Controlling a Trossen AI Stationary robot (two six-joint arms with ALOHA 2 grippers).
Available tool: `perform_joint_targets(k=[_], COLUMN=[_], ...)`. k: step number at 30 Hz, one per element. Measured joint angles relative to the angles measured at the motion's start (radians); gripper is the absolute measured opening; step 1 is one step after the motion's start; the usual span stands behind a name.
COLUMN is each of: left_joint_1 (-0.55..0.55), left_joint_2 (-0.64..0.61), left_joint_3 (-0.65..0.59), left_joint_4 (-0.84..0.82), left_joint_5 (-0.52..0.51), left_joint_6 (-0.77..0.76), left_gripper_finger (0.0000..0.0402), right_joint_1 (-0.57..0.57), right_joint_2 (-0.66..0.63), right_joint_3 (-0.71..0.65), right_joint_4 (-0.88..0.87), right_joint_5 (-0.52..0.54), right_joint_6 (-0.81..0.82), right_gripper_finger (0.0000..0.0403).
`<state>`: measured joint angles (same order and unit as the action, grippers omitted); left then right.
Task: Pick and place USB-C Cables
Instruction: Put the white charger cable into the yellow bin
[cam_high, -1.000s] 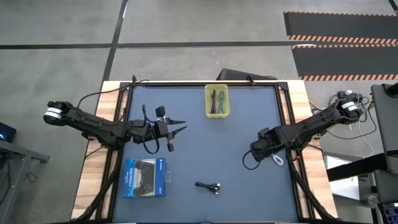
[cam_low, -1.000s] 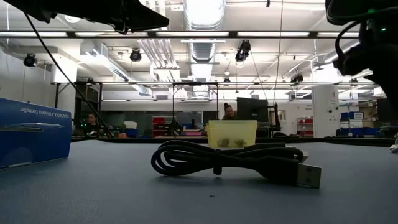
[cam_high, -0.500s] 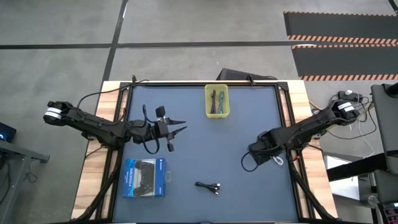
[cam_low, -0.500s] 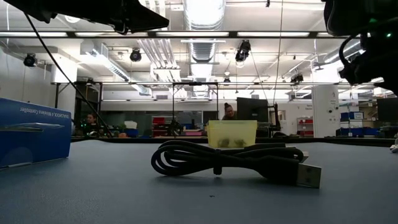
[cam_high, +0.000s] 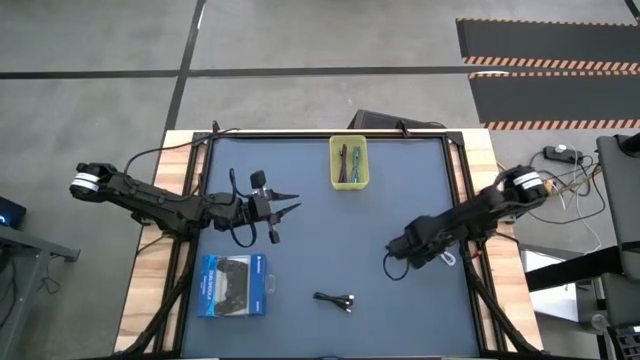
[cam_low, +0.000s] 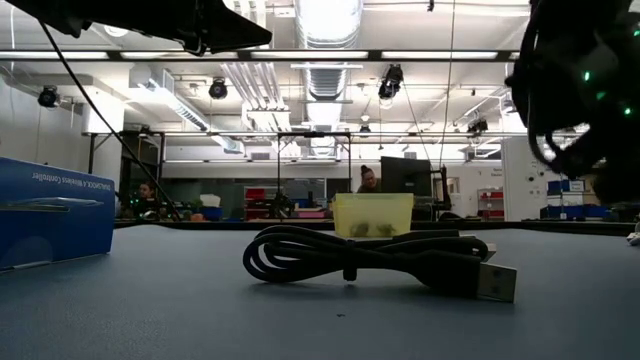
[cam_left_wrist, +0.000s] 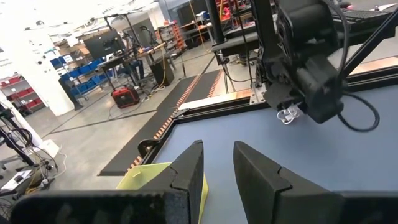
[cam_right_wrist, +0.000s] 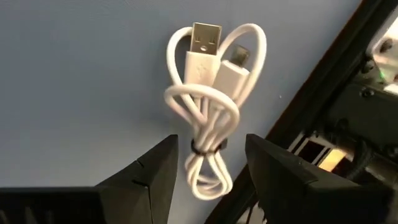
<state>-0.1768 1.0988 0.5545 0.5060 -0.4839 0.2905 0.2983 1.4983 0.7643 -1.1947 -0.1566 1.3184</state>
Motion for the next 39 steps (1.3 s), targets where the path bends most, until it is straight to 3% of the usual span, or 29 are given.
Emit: perform_joint_targets(k=[8,17,31,39], left_joint_1=[0.0,0.0,-0.001,-0.001], left_joint_2=[0.0,0.0,0.0,0.0], left_joint_3=[0.0,0.0,0.0,0.0], left_joint_4=[0.0,0.0,0.002,0.002], left_joint_5=[0.0,0.0,0.0,0.0], left_joint_6=[-0.006,-0.023,-0.061,-0.101], left_gripper_finger=[0.0073,0.0073,0.0073,0.0073], right_joint_1=[-0.018,-0.054,-0.054,-0.054], right_joint_2=[0.125,0.086,-0.138,-0.268], right_joint_3=[0.004,0.003,0.005,0.005], right_joint_4=[0.056,0.087,0.139,0.397], right_joint_5=[-0.012,-0.021,0.149,0.354], right_joint_6=[-0.115,-0.151,-0.141,-0.259], right_gripper_finger=[0.0156,0.0037,0.0038,0.0038])
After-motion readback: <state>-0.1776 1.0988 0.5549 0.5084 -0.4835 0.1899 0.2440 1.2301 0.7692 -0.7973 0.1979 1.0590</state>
